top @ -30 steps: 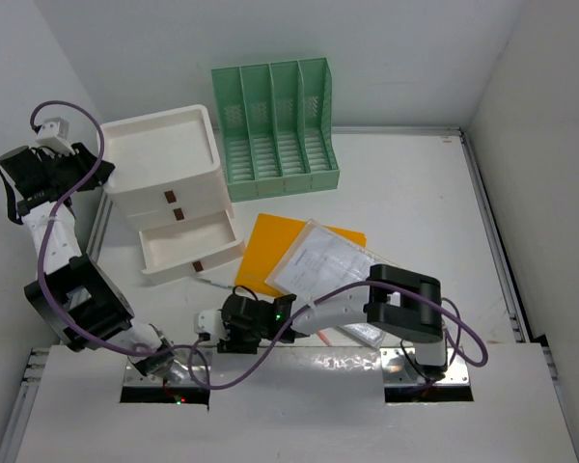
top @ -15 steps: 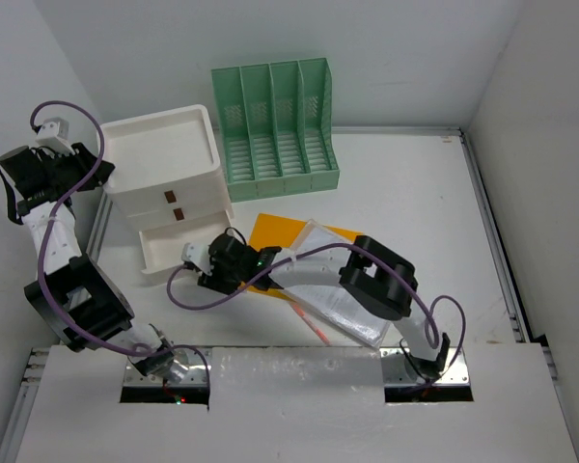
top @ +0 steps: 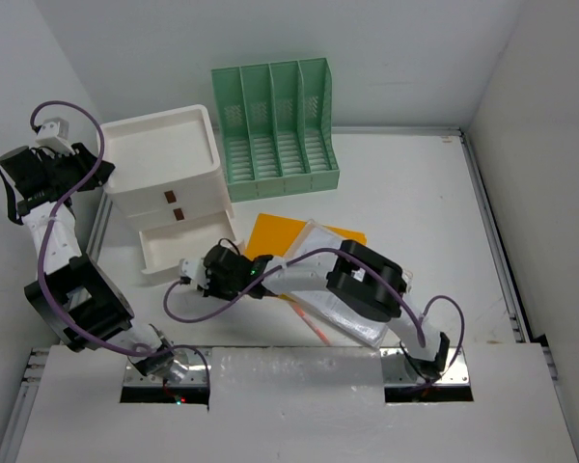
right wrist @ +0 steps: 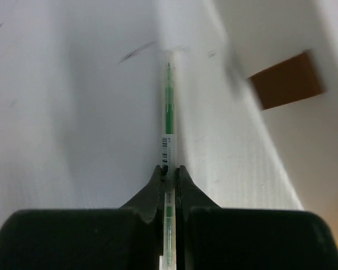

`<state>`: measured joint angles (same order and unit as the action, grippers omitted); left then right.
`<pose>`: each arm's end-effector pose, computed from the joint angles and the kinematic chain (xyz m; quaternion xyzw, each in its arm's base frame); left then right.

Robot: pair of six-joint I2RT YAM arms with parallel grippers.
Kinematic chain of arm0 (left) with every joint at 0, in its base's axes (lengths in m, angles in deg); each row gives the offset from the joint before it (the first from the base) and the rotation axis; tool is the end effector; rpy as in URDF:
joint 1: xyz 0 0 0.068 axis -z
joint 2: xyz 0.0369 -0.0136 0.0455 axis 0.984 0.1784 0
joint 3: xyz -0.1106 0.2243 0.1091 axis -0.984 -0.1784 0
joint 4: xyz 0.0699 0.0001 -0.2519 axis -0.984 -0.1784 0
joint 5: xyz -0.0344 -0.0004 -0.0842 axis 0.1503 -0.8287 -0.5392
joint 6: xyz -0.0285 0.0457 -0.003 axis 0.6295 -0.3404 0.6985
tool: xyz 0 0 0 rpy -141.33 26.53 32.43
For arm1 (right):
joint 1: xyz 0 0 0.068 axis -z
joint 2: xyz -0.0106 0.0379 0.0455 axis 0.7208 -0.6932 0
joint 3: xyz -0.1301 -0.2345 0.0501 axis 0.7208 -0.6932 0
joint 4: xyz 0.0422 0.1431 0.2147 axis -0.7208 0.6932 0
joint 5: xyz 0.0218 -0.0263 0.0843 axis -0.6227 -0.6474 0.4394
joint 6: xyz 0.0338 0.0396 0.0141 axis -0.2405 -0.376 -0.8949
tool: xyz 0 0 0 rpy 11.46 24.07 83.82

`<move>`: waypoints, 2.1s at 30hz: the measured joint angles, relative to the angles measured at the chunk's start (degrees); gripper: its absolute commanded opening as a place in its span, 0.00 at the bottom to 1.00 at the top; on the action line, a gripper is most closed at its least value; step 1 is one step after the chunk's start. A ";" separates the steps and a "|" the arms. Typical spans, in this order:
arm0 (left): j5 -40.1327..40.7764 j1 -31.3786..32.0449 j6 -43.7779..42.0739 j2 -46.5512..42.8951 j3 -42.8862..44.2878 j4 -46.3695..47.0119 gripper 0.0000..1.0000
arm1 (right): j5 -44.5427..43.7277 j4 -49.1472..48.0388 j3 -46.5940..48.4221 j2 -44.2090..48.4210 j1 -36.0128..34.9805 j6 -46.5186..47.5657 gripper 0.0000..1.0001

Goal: Organize the desk

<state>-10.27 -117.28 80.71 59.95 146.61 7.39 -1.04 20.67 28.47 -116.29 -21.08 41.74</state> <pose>0.2796 0.1836 0.3263 -0.0258 0.8190 -0.1211 0.5603 0.1828 0.4410 0.1227 -0.5708 0.7240 0.2194 0.3192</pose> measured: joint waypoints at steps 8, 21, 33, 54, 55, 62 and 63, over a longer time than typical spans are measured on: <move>-0.02 0.00 0.02 0.02 -0.02 0.07 0.00 | 3.08 1.27 -8.48 9.11 -5.97 11.80 0.00; 0.00 0.00 0.00 0.02 0.00 0.04 0.00 | -5.11 3.69 18.64 5.35 1.70 31.23 0.24; -0.02 0.00 -0.07 0.00 0.00 0.00 0.00 | -7.67 3.82 18.45 -2.14 4.13 31.65 0.80; -0.20 0.00 0.02 0.02 -0.04 0.15 0.00 | -22.75 24.59 -33.88 36.28 -1.18 -29.35 0.54; -0.22 0.00 0.04 0.02 -0.07 0.20 0.00 | -23.69 25.68 -33.66 36.28 -3.19 -30.77 0.53; -0.22 0.00 0.02 0.02 -0.09 0.20 0.00 | -27.10 27.61 -29.40 33.33 -7.58 -37.18 0.45; -0.22 0.00 0.00 0.02 -0.09 0.20 0.00 | -27.58 28.35 -28.68 31.85 -7.56 -37.73 0.45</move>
<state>-10.48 -117.28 80.71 59.97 146.52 7.59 -28.63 49.02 -0.21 -84.44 -28.64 4.01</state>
